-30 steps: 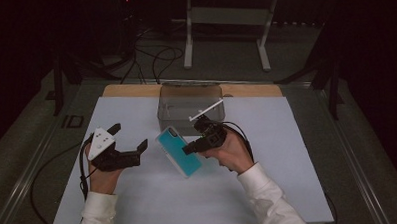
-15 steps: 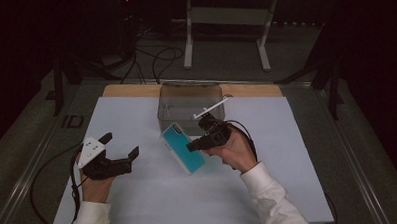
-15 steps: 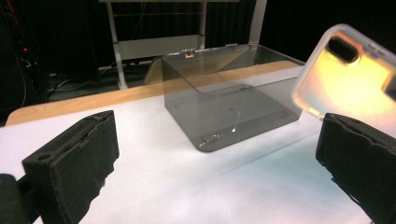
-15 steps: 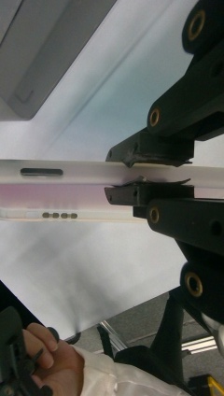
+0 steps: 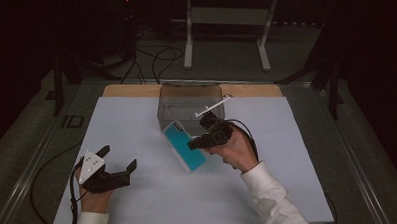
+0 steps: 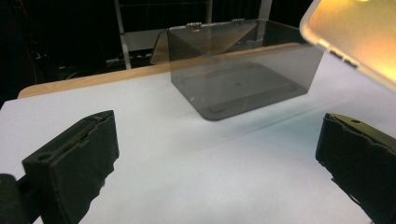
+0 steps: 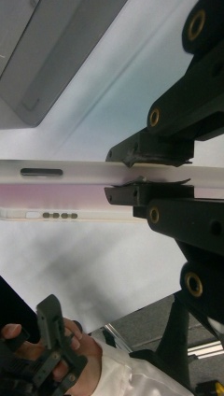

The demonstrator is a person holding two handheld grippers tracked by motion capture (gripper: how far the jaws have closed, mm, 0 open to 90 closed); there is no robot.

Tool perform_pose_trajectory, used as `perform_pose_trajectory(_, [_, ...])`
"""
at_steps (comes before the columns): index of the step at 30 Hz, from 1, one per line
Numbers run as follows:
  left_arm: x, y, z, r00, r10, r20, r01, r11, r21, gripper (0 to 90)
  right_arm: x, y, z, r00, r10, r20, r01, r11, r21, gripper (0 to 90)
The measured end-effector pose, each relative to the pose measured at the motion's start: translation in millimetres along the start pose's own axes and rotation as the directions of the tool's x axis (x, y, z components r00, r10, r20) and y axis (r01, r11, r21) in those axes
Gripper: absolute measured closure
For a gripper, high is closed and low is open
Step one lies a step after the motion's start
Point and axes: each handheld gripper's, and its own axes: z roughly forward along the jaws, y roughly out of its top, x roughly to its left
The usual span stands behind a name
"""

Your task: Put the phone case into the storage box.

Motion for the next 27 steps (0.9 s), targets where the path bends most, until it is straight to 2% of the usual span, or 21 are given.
perform_pose_trajectory(3, [0.3, -3.1, -1.8, 1.0, 0.006, -0.006, -0.006, 1.0, 0.002, 0.2, 0.7, 0.0, -1.3, 0.9997, -0.005, 0.026, 0.005, 1.0, -0.004, 82.0])
perform_pose_trajectory(7, [0.4, -7.2, -3.7, 0.9998, 0.018, -0.009, -0.018, 0.9998, 0.001, 0.3, -0.3, 0.3, -2.8, 0.9996, 0.003, 0.027, -0.002, 0.9999, -0.014, 82.0])
perform_pose_trajectory(27, [5.0, -8.5, -6.8, 0.9992, -0.014, -0.037, 0.014, 0.9999, -0.006, 0.2, -5.9, 7.5, -8.9, 0.998, 0.029, 0.057, -0.026, 0.998, -0.057, 81.9])
